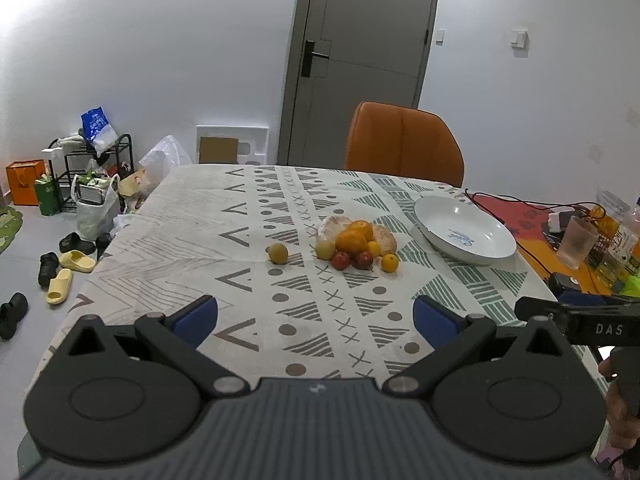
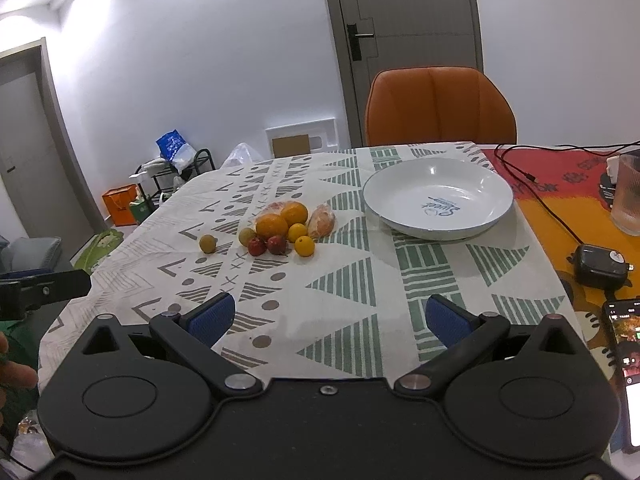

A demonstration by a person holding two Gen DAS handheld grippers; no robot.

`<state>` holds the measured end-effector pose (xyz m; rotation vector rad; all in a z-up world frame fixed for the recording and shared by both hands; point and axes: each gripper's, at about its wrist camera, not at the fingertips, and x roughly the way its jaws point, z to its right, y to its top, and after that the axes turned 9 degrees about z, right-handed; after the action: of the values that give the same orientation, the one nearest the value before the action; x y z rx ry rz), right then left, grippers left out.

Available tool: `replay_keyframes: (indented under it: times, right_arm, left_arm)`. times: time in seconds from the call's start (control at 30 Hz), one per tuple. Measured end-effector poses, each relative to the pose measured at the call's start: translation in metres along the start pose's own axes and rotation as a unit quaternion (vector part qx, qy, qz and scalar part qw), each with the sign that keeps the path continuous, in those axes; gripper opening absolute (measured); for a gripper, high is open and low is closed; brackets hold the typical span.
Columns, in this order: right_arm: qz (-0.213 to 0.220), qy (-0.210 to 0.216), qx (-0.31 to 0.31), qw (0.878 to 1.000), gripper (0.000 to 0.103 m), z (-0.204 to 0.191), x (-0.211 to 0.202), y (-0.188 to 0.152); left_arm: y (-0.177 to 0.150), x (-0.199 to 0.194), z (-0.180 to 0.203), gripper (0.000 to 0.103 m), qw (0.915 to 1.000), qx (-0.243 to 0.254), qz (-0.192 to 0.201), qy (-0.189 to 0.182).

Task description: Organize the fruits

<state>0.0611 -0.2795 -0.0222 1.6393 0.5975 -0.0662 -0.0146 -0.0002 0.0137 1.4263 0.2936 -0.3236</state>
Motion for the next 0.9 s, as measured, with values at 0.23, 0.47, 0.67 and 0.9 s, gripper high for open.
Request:
replay_keyframes:
  times: [0.23,0.47,0.67,0.9]
  right_arm:
    - [-0.001,-0.002,-0.003,1.000,0.103,-0.001,0.001,0.000]
    - [-0.003,-0.004,-0.007,1.000,0.103,-0.002,0.002,0.000]
    - [-0.010,-0.004,-0.006,1.000,0.103,0.000,0.009,0.000]
    - [-0.023,0.003,-0.007,1.000,0.103,0.003,0.028,0.001]
  left_arm:
    - [0.000,0.003,-0.002,0.103,1.0000,-0.006,-0.001,-0.001]
    - [0.004,0.002,-0.005,0.103,1.0000,-0.007,0.003,-0.002]
    - [0.006,0.009,-0.010,0.103,1.0000,-0.008,0.001,-0.004]
    - [0.010,0.029,-0.014,0.103,0.9998,-0.020,-0.001,-0.007]
